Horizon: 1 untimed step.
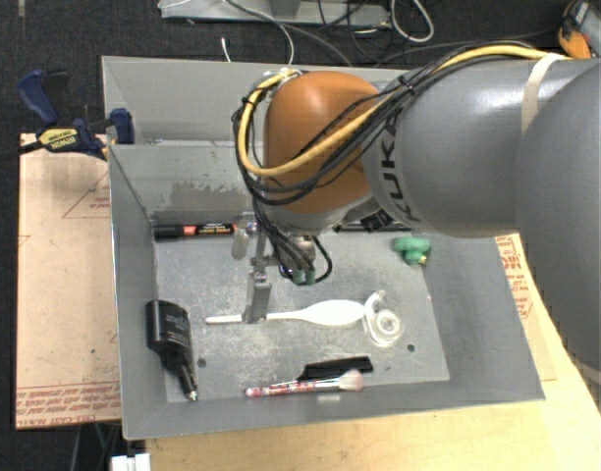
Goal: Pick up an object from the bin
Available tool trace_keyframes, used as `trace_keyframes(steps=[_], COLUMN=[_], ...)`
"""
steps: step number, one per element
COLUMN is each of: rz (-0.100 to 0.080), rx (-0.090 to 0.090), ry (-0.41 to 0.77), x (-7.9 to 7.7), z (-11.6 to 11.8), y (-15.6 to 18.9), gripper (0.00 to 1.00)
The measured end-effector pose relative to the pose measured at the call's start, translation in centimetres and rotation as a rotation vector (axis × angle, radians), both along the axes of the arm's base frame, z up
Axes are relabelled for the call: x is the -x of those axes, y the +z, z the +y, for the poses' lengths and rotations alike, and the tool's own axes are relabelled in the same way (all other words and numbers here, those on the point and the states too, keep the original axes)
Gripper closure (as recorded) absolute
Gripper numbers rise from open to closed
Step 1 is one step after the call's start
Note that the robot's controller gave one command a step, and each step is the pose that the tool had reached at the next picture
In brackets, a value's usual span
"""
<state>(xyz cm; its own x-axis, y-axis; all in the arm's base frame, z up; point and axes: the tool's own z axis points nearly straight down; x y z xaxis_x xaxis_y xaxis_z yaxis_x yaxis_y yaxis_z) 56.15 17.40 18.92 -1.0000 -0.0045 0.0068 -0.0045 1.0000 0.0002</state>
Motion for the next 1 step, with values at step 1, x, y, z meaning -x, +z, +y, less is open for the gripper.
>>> trace_keyframes(steps=[1], rz=[-0.008], rx=[-0.001], ry=[-0.004], x=[-0.19], z=[-0.12], y=[0.48], gripper=[0.00])
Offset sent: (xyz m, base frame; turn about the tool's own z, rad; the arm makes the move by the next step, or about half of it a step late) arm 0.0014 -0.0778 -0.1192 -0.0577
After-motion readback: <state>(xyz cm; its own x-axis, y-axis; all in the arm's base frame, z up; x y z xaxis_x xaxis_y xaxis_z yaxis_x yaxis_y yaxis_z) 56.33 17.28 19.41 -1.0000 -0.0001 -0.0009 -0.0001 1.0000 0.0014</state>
